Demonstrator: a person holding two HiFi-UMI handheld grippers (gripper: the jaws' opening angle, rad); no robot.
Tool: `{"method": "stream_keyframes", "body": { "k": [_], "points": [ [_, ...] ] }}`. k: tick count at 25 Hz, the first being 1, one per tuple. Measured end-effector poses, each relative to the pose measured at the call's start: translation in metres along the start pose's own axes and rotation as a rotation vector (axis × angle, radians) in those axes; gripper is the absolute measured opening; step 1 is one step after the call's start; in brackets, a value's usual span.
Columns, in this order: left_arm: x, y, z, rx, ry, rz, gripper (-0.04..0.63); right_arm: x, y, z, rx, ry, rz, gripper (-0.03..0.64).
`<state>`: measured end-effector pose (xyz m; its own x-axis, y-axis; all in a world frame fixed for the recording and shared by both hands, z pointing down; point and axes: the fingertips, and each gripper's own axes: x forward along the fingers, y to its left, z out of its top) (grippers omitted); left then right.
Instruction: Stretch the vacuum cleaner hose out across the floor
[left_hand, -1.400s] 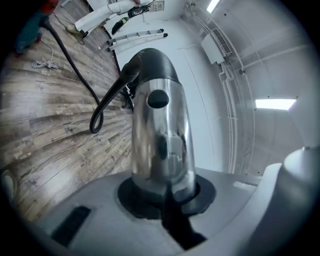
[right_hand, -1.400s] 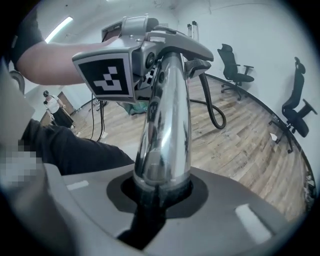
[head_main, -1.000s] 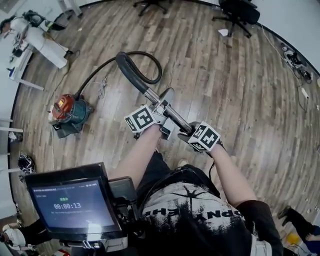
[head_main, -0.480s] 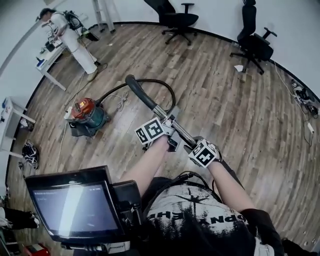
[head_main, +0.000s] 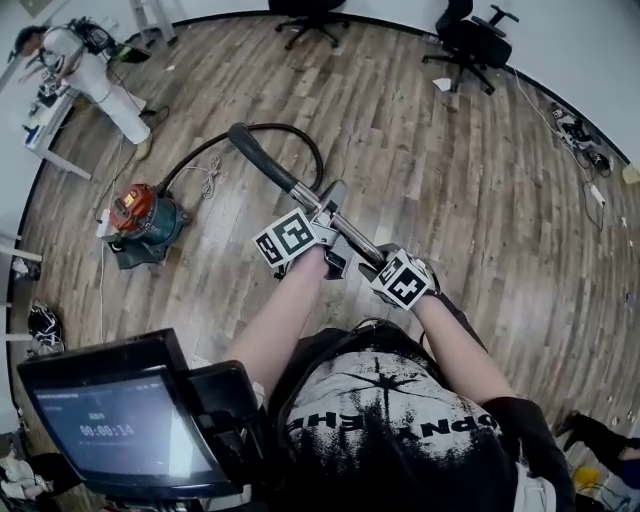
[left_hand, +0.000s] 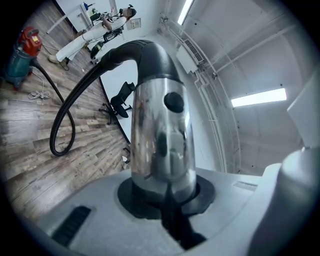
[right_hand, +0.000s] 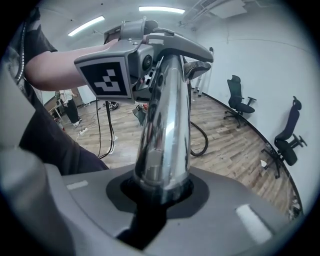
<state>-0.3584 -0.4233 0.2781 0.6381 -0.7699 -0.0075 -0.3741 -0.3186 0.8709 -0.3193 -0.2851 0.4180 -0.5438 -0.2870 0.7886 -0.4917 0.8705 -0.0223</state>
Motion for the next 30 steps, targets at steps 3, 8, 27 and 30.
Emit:
{"method": "stream_keyframes", "body": {
  "k": [3,8,27,30],
  "points": [
    [-0.003,0.005,-0.006,-0.022,0.022,-0.01,0.038,0.003,0.007,-0.005,0.031,0.017,-0.011,0.087],
    [-0.021,0.029,0.003,-0.048,0.043,-0.019,0.038,0.028,0.023,0.004,0.043,0.034,-0.026,0.087],
    [-0.014,0.018,-0.028,-0.093,-0.007,0.018,0.038,-0.001,0.015,-0.03,-0.014,0.087,0.036,0.089],
    [-0.002,0.011,-0.052,-0.099,-0.049,0.044,0.038,-0.016,0.001,-0.056,-0.053,0.085,0.06,0.089]
  ]
}}
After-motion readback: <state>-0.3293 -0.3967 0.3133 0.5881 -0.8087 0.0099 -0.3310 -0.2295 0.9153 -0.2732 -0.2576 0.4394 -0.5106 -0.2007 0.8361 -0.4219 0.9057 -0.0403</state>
